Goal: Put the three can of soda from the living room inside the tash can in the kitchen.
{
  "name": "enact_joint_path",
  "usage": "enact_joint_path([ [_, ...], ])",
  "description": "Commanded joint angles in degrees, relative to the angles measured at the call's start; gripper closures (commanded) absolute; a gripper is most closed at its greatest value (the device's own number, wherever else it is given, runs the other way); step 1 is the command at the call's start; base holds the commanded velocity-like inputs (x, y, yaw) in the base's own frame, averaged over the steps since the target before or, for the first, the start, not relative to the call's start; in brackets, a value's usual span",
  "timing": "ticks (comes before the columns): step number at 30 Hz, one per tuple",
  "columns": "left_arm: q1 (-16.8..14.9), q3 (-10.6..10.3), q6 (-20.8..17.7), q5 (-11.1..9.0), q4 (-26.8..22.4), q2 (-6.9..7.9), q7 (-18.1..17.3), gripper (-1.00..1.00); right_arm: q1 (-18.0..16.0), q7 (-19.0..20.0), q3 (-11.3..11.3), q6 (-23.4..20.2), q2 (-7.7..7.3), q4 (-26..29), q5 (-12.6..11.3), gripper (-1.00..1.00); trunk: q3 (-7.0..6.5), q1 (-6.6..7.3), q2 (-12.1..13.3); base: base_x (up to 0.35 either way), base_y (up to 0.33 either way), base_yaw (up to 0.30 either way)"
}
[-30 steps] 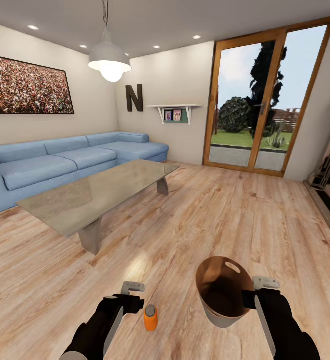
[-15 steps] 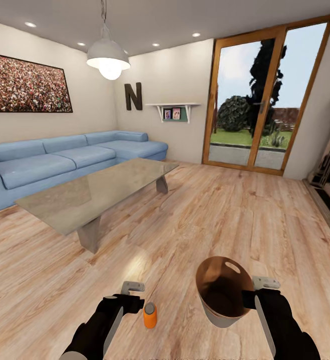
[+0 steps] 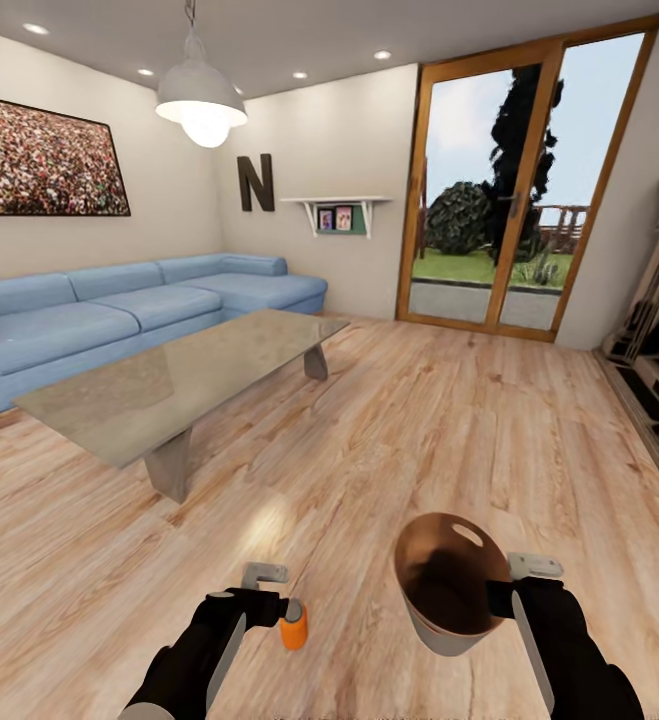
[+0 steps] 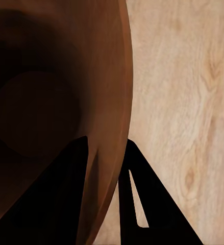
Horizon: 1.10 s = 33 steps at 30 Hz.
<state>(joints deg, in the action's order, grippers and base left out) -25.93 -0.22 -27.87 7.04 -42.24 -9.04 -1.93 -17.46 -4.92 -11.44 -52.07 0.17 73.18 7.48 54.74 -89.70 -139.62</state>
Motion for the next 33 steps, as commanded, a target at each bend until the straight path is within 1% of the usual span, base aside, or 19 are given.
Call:
enact_joint_path([
  [1,0.0,-0.02,0.02,-0.01,0.01,0.01,0.0,-1.0,-0.03,0.08,0.02,0.04,-0.03,0.06,-0.37,1.0,0.09,0.01,-0.01,0.0,0.0,-0.078],
  [18,0.0,-0.14,0.09,-0.07,0.02,0.08,-0.04,-1.0,-0.03,0.08,0.02,0.05,0.0,0.1,-0.38,1.0,1.58,0.01,-0.01,0.012,0.0,-0.076],
  [23,0.0,-0.19,0.09,-0.09,-0.04,0.08,-0.08,-1.0,-0.03,0.08,0.02,0.11,0.01,0.11,-0.41,1.0,1.67,0.01,-0.01,0.107,0.0,-0.014],
  [33,0.0,-0.28,0.13,-0.09,-0.12,0.08,-0.09,-1.0,-0.03,0.08,0.02,0.12,0.05,0.12,-0.45,1.0,1.79,0.01,-0.01,0.012,0.0,-0.001],
])
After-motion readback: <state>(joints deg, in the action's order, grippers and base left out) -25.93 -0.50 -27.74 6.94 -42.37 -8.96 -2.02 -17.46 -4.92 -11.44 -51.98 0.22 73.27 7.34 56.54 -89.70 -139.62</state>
